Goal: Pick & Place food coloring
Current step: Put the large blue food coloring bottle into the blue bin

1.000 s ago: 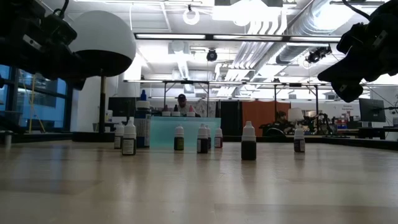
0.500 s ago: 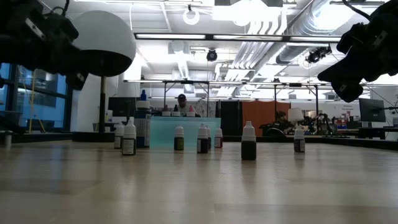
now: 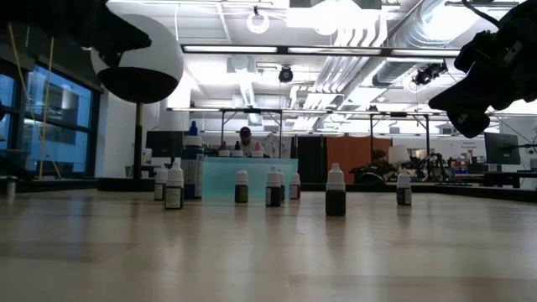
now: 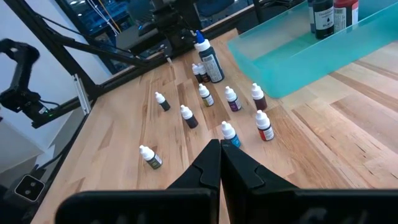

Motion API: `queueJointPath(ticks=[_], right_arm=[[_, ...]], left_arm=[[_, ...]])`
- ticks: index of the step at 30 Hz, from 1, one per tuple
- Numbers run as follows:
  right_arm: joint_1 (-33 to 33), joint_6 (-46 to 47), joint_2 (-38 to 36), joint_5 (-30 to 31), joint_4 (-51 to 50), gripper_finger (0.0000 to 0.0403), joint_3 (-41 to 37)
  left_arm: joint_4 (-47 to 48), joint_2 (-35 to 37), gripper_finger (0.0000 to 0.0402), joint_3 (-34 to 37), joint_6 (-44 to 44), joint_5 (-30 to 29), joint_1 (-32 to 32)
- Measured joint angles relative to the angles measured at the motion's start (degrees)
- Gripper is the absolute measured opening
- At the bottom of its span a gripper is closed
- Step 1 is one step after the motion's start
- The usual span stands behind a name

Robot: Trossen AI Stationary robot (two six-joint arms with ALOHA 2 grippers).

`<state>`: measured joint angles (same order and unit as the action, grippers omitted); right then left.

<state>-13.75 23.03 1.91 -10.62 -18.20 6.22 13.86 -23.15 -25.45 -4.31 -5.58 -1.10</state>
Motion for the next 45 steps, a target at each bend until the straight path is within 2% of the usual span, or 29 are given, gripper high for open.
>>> queueJointPath(ticks=[7, 15, 18, 23, 35, 39, 45], right_arm=[[0.0, -0.1, 0.0, 0.0, 0.0, 0.0000, 0.0], [0.0, 0.0, 0.0, 0.0, 0.0, 0.0000, 0.0], [0.0, 0.0, 0.0, 0.0, 0.0, 0.0000, 0.0], [0.0, 0.0, 0.0, 0.0, 0.0, 0.0000, 0.0], [0.0, -0.1, 0.0, 0.0, 0.0, 0.0000, 0.0], [0.0, 0.0, 0.0, 0.0, 0.0, 0.0000, 0.0], [0.0, -0.1, 0.0, 0.2, 0.0, 0.0000, 0.0]], left_arm=[[14.5, -17.0, 0.0115, -17.6, 1.4, -5.8, 0.0], [38.8, -34.3, 0.0147, -39.0, 4.2, -5.7, 0.0], [43.4, -39.7, 0.0156, -44.3, 5.4, -3.8, 0.0], [46.1, -46.1, 0.0178, -46.5, 7.1, 0.9, 0.0], [42.5, -58.9, 0.0258, -46.5, 8.7, -1.6, -0.2], [42.2, -60.6, 0.0264, -46.4, 9.0, -0.5, -3.9], [40.6, -60.5, 0.0264, -46.4, 9.7, 7.0, -13.1]])
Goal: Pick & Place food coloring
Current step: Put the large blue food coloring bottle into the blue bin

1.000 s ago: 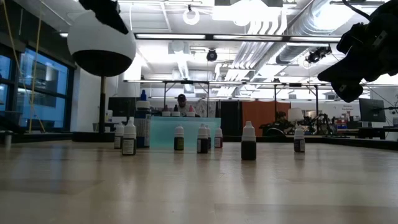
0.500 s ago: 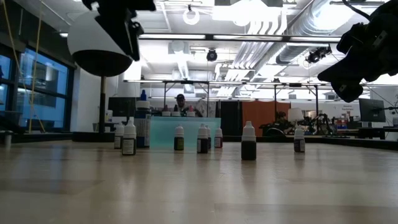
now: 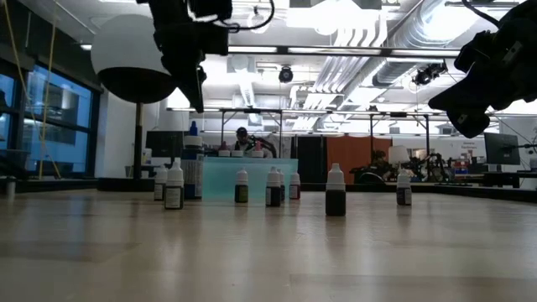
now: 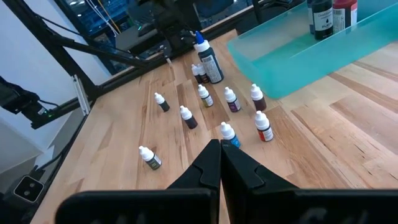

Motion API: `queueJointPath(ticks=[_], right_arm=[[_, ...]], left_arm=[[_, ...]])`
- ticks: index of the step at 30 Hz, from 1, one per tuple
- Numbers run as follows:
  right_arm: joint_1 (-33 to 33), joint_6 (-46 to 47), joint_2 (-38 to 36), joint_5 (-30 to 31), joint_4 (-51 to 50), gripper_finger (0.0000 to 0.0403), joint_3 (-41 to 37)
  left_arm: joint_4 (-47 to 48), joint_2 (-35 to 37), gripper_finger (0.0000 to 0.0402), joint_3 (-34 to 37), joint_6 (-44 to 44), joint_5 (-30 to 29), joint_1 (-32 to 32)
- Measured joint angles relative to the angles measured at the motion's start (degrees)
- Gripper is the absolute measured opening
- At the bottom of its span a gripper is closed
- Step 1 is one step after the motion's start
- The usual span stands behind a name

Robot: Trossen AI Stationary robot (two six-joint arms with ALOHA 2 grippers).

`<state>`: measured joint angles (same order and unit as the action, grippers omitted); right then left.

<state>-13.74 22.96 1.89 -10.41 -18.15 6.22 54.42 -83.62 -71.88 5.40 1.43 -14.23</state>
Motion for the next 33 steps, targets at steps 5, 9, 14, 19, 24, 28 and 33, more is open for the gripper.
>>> queueJointPath(ticks=[5, 9, 14, 19, 24, 28, 33], right_arm=[[0.0, 0.0, 0.0, 0.0, 0.0, 0.0000, 0.0], [0.0, 0.0, 0.0, 0.0, 0.0, 0.0000, 0.0], [0.0, 0.0, 0.0, 0.0, 0.0, 0.0000, 0.0], [0.0, 0.0, 0.0, 0.0, 0.0, 0.0000, 0.0], [0.0, 0.1, 0.0, 0.0, 0.0, 0.0000, 0.0], [0.0, 0.0, 0.0, 0.0, 0.0, 0.0000, 0.0], [0.0, 0.0, 0.0, 0.0, 0.0, 0.0000, 0.0]], left_arm=[[0.2, 0.1, 0.0264, 0.0, 6.9, 8.5, -5.0], [2.1, 0.1, 0.0264, 0.0, 14.2, 10.0, -5.7], [1.6, 0.2, 0.0264, 1.4, 17.9, 9.5, -5.1], [-3.2, 0.2, 0.0264, 5.7, 18.4, 9.1, -4.8], [-8.3, 0.2, 0.0264, 9.7, 16.8, 9.5, -4.8], [-9.4, 0.2, 0.0264, 11.2, 16.8, 10.4, -4.8], [-11.5, 0.2, 0.0264, 12.7, 15.4, 12.1, -4.7]])
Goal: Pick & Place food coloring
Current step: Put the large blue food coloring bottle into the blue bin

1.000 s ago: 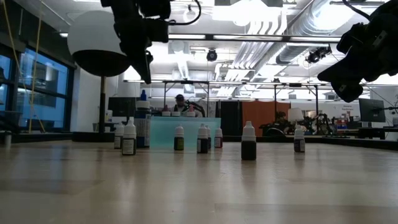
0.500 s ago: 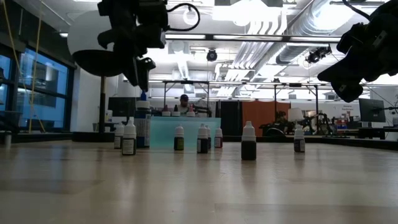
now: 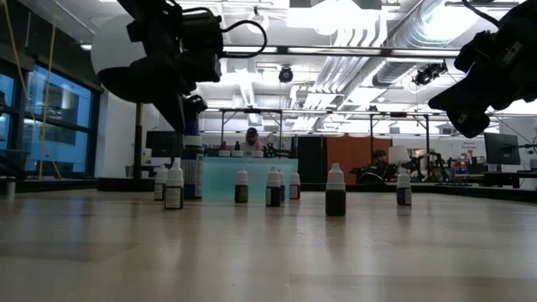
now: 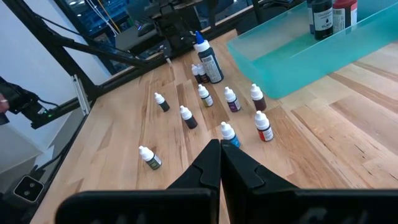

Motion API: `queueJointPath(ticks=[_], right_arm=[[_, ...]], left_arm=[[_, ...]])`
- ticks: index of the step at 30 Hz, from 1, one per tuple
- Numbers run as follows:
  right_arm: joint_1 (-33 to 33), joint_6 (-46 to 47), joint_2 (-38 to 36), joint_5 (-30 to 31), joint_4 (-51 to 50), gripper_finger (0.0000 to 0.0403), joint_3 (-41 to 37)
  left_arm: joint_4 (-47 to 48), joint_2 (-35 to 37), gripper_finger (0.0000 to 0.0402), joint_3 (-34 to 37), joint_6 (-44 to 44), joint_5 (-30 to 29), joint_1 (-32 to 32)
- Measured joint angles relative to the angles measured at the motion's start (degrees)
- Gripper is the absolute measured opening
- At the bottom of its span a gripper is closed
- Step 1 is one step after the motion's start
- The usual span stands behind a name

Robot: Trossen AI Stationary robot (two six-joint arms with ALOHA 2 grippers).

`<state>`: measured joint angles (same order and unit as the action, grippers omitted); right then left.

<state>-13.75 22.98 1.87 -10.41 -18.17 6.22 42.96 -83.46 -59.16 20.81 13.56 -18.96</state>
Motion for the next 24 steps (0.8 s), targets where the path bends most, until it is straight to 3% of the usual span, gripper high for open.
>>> queueJointPath(ticks=[11, 24], right_arm=[[0.0, 0.0, 0.0, 0.0, 0.0, 0.0000, 0.0], [0.0, 0.0, 0.0, 0.0, 0.0, 0.0000, 0.0]], left_arm=[[-5.8, 0.0, 0.0264, 3.2, -3.1, -0.1, 0.0], [-5.6, 0.0, 0.0264, 3.2, -3.9, 0.5, 0.0]])
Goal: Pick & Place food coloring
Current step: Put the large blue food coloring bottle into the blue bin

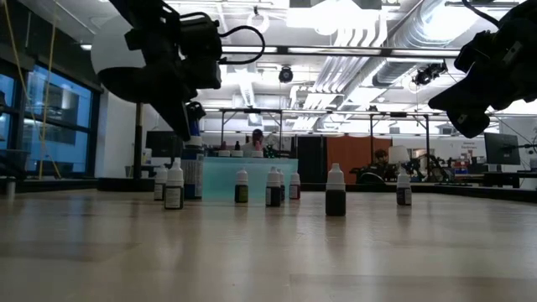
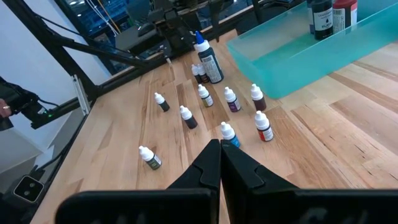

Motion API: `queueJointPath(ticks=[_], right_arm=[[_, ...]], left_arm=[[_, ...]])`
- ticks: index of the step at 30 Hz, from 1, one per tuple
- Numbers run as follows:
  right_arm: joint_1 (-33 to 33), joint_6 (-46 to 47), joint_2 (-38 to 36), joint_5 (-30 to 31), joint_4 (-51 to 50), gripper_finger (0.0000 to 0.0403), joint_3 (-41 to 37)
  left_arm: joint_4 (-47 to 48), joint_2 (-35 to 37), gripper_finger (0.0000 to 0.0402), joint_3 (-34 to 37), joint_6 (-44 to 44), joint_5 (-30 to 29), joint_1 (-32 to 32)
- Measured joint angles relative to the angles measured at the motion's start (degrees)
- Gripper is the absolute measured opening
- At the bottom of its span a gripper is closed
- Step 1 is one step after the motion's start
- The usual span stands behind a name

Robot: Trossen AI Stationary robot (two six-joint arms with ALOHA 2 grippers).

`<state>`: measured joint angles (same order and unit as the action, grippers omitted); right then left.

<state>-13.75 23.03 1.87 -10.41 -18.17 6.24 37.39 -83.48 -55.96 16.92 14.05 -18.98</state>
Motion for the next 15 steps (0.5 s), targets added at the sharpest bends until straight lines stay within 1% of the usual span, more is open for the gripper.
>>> queueJointPath(ticks=[6, 12, 15], right_arm=[[0.0, 0.0, 0.0, 0.0, 0.0, 0.0000, 0.0], [0.0, -0.1, 0.0, 0.0, 0.0, 0.0000, 0.0], [0.0, 0.0, 0.0, 0.0, 0.0, 0.0000, 0.0]], left_arm=[[0.0, 0.0, 0.0264, 0.0, -0.7, 0.4, 0.5], [-1.1, 0.0, 0.0264, 0.0, -0.3, -2.8, 2.5], [-1.6, 0.0, 0.0264, 0.0, -0.4, -3.5, 2.7]])
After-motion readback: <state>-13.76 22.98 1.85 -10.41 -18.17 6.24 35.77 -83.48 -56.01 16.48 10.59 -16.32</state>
